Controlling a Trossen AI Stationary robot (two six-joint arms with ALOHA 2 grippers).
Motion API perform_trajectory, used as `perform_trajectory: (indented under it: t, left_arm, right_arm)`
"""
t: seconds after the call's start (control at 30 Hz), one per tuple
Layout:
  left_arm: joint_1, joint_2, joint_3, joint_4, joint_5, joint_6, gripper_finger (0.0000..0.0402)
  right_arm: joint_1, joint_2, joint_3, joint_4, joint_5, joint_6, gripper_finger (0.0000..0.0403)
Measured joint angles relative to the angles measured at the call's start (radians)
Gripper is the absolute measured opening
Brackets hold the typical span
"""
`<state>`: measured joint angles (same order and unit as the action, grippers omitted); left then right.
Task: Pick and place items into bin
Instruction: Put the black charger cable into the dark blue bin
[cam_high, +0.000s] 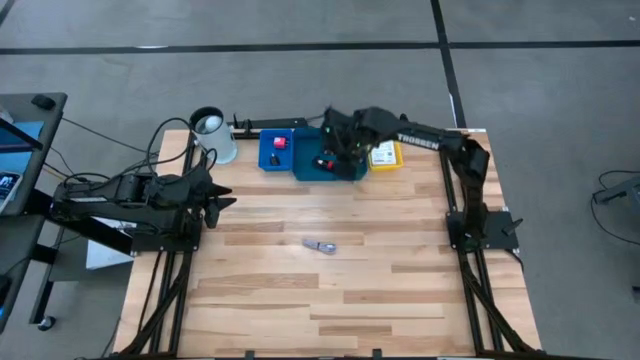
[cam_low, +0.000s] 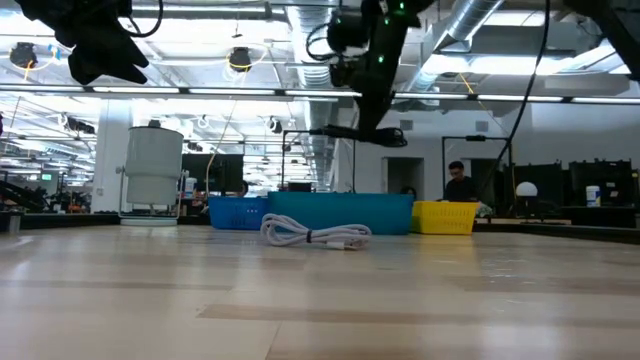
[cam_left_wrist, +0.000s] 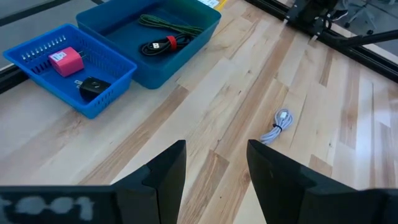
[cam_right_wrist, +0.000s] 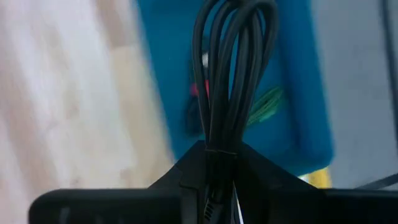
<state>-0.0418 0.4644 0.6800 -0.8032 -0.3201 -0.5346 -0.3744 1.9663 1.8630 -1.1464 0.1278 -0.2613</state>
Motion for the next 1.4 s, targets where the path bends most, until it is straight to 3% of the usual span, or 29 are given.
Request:
perform_trajectory:
  t: [0.3,0.47,0.67,0.8,0.87,1.03,1.17,1.4]
  left_arm:
    - [0.0,0.0,0.0,0.0,-0.003,0.005,0.0159]
    - [-0.001,-0.01,-0.019,-0.006,-0.149,0.003,0.0159]
    - [-0.019,-0.196,-0.074,0.066,-0.158,0.014,0.0159]
    - [-0.026,-0.341,-0.096,0.148,0.026,0.127,0.0159]
    - [-0.026,-0.384,-0.096,0.138,0.068,0.138,0.0159]
    - [-0.026,-0.463,-0.096,0.107,-0.018,0.102,0.0159]
    - [-0.026,-0.453,-0.098,0.084,-0.073,0.021,0.0159]
    - [-0.026,-0.451,-0.302,0.438,-0.022,0.074,0.0159]
  right_arm:
    - [-0.128,0.058,-0.008,0.005,-0.091,-0.071,0.005]
    - [-0.129,0.098,-0.008,0.01,-0.113,-0.092,0.005]
    - [-0.106,0.143,-0.002,0.077,-0.125,-0.107,0.005]
    - [-0.105,0.151,-0.005,0.098,-0.132,-0.112,0.005]
    - [-0.111,0.15,-0.004,0.101,-0.133,-0.114,0.0051]
    - [-0.132,0.15,-0.004,0.119,-0.131,-0.114,0.0051]
    - [-0.141,0.15,-0.004,0.115,-0.131,-0.106,0.0051]
    - [-0.14,0.15,-0.004,0.117,-0.132,-0.11,0.0051]
